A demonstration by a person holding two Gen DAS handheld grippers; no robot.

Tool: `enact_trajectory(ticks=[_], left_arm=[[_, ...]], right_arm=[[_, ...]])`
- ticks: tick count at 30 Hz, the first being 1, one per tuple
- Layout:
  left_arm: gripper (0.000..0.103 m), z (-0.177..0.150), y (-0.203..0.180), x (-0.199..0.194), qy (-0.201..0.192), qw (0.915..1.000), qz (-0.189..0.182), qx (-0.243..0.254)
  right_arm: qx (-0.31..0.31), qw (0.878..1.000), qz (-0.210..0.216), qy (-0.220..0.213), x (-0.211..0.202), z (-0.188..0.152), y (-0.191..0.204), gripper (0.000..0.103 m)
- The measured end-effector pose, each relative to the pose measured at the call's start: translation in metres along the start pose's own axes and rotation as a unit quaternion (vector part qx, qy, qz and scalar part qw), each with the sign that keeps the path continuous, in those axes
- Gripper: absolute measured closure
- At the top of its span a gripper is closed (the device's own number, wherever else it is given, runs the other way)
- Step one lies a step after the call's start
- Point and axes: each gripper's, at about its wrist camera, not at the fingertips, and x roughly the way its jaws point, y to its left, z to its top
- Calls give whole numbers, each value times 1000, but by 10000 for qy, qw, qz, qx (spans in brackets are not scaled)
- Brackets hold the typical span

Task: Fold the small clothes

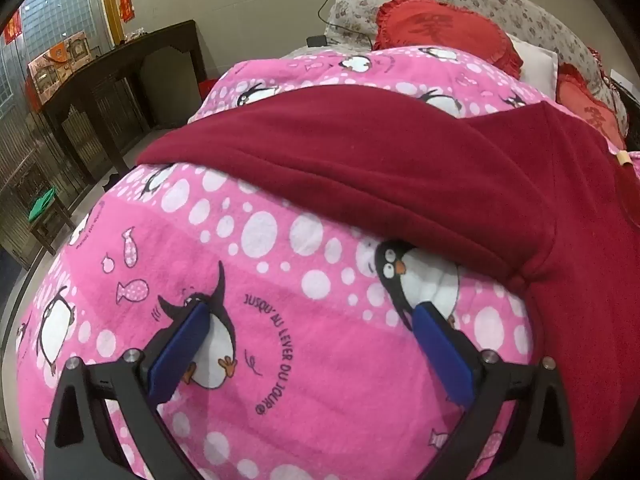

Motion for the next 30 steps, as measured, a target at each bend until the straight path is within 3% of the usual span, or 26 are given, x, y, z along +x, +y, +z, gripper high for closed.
enact_trajectory(ticks=[24, 30], left_arm=[[0, 3, 0, 0, 35, 10000, -9, -5], [1, 3, 1, -11, 193, 9995, -244, 85]], right_arm=[[25, 10000, -17, -35, 2, -1, 2, 18], [139, 9997, -182, -50, -1, -3, 6, 18]])
